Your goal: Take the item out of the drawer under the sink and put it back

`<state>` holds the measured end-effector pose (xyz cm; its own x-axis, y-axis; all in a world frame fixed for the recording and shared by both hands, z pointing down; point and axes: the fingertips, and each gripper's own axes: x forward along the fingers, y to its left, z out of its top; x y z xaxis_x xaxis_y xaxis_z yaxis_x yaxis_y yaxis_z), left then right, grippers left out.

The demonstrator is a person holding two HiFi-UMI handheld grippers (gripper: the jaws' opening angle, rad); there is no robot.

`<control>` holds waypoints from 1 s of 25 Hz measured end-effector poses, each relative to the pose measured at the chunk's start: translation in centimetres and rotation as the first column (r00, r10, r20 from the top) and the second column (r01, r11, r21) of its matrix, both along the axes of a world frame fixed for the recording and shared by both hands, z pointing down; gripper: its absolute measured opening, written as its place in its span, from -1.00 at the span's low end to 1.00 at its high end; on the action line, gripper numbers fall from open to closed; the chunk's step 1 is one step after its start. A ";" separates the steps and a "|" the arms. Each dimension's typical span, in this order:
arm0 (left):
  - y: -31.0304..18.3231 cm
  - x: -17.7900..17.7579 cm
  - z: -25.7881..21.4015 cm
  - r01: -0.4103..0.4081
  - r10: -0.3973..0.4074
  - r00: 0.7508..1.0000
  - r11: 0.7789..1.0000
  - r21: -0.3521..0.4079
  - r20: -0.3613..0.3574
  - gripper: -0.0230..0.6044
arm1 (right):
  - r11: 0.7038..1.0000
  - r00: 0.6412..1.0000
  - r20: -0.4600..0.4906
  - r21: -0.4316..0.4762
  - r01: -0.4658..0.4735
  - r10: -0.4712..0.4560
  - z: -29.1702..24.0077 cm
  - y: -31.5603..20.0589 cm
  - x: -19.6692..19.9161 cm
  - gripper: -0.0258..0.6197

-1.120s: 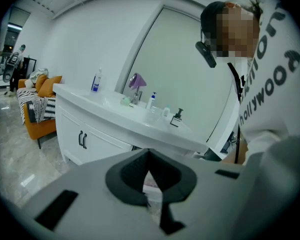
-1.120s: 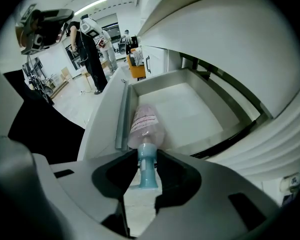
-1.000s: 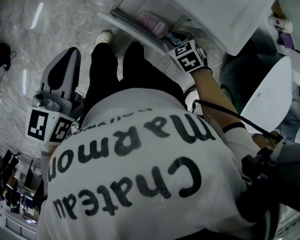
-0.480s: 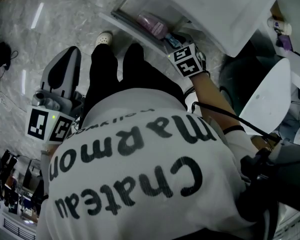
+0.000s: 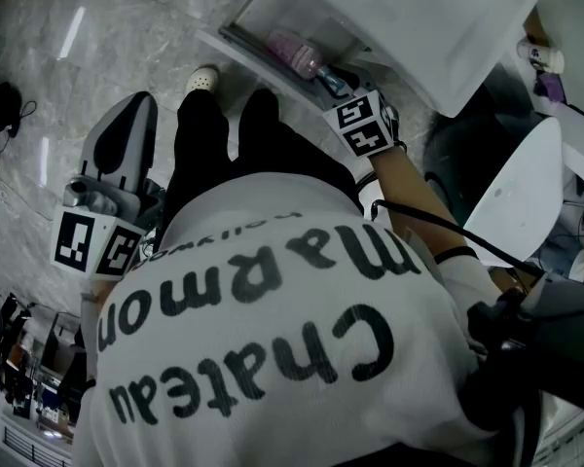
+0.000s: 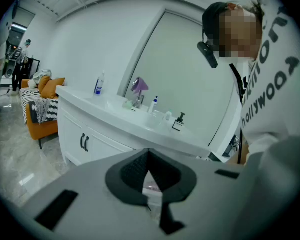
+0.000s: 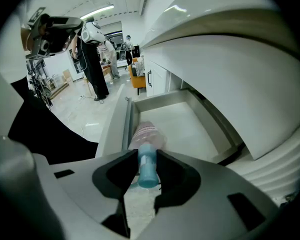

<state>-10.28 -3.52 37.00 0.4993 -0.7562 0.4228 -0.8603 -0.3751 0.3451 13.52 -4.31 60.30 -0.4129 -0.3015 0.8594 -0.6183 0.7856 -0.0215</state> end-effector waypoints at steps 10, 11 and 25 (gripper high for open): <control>-0.3 -1.0 -0.1 0.025 -0.025 1.000 1.000 0.004 -0.002 -0.90 | 0.999 1.000 0.022 0.044 0.014 -0.015 -1.5 -1.2 -1.4 -0.55; -0.3 -1.1 -0.1 0.026 -0.026 1.000 1.000 0.004 -0.002 -0.90 | 0.999 1.000 0.024 0.049 0.015 -0.016 -1.7 -1.3 -1.6 -0.55; -0.2 -4.0 -0.6 0.053 -0.054 0.999 0.998 0.019 0.007 -0.90 | 0.995 0.993 0.114 0.101 -0.011 -0.001 -3.9 -4.1 -5.9 -0.55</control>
<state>-14.29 -3.71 36.36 0.4550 -0.7897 0.4115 -0.8817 -0.3350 0.3322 7.62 -8.36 56.43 -0.5044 -0.3874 0.7717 -0.6206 0.7841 -0.0120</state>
